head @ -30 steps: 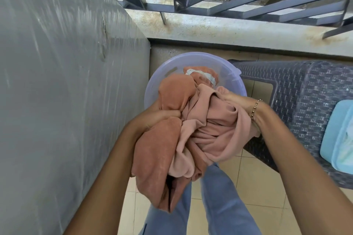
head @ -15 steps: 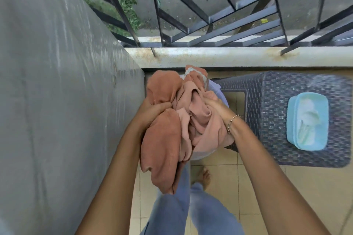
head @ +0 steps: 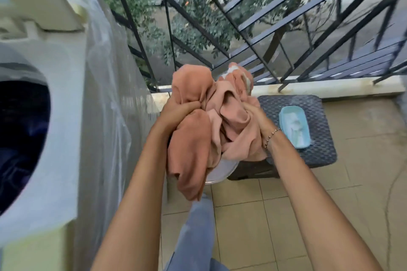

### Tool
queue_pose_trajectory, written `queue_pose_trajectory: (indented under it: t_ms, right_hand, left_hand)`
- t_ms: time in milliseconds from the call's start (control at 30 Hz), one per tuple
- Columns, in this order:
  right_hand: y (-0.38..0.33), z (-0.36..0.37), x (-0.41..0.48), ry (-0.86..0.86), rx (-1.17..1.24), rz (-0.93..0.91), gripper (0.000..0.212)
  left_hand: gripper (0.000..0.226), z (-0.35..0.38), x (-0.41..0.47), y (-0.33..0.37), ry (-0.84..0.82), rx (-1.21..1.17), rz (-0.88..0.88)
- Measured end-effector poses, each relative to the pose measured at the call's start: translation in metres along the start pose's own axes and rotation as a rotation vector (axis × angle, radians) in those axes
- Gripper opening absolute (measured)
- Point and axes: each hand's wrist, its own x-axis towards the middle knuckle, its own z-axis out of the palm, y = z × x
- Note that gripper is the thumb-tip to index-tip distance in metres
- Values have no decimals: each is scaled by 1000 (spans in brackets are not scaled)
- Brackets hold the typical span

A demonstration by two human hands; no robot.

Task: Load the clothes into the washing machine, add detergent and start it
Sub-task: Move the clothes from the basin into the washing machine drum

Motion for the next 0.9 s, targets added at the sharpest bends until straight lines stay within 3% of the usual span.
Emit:
queue_pose_trajectory:
  t_ms: [100,200,300,400,467,567,767,900]
  right_hand:
    - [-43,6,-51,13,37,-112,23]
    - [-79,16,-108,-14,83,-201,6]
    - [-109,31,-156,-107,124,-266,33]
    - [-136,59,-199,-141,189,-368,29]
    - [-148,82,-222,-172,184,-428,30]
    - [-157,117,-245,-229,170,-477,50]
    - [-165,212,-269,-217,57,-630,19]
    - [-159,292,-279,-290,57,-762,22]
  left_hand:
    - [51,-9,-32,42,2,0,126]
    - [36,-25,-71,84,0,-17,206]
    - [26,-45,-112,120,22,-18,301]
    - [37,-74,-149,149,72,-47,317]
    - [30,-99,-172,162,68,-66,367]
    - [18,-139,-202,176,106,-25,426]
    - [23,-245,-241,169,217,-83,427]
    - [25,-322,-252,158,252,-60,472]
